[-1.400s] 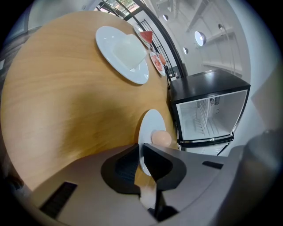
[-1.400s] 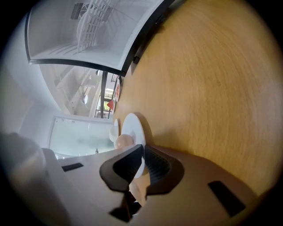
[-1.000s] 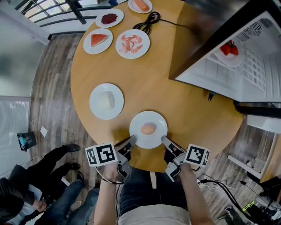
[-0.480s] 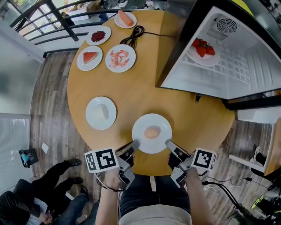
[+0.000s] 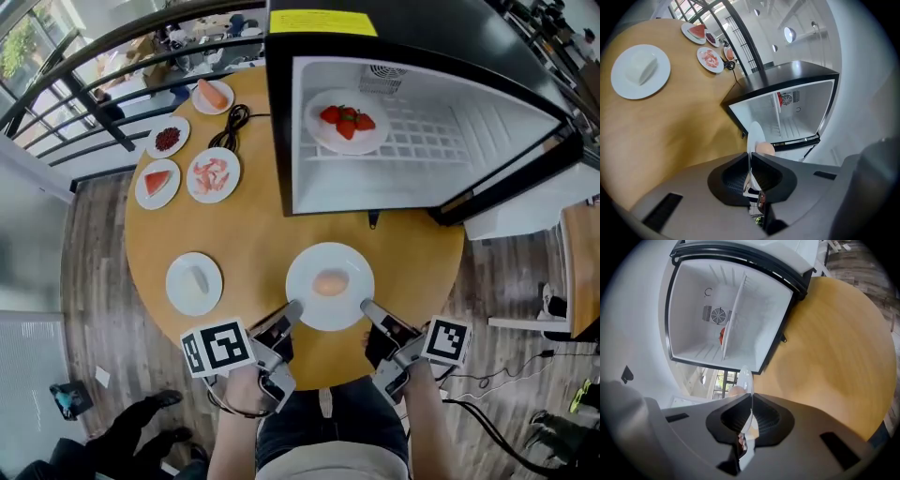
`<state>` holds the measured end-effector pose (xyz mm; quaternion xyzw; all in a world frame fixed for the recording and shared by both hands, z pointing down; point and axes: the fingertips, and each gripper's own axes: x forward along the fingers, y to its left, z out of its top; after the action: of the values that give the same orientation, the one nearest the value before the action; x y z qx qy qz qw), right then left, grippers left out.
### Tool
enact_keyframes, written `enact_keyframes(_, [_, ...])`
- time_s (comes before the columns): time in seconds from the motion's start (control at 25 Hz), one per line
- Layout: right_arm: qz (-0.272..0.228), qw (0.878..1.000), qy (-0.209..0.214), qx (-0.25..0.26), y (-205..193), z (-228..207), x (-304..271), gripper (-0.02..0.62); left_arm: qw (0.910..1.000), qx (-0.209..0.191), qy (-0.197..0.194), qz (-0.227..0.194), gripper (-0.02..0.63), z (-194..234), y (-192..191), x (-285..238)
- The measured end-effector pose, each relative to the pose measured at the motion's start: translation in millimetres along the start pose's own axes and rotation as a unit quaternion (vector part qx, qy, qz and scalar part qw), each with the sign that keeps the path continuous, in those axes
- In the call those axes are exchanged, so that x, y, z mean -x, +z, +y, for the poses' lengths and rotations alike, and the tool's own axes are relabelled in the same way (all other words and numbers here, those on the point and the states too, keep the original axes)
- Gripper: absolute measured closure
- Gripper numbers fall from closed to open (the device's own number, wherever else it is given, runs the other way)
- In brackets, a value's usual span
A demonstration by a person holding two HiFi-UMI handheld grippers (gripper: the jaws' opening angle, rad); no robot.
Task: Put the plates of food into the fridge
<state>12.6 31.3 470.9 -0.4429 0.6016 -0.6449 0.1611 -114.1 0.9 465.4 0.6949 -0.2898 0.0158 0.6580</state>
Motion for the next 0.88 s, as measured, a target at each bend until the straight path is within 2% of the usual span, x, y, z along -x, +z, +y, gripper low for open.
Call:
enact_keyframes(0.44, [-0.069,0.997,0.041,-0.010,89,22,54,0.575,0.9989,-0.023,-0.040,0.000,0.581,-85,-2,-66])
enact_keyframes(0.64, [-0.077,0.996,0.052,0.011,134,32,67,0.577,0.9980,-0.029,-0.045,-0.034,0.581,-117,6,-96])
enact_keyframes(0.88, [-0.108,0.991,0.076,0.030,191,49,65,0.577,0.9938,-0.049,-0.040,-0.091,0.581,-154,34,-130])
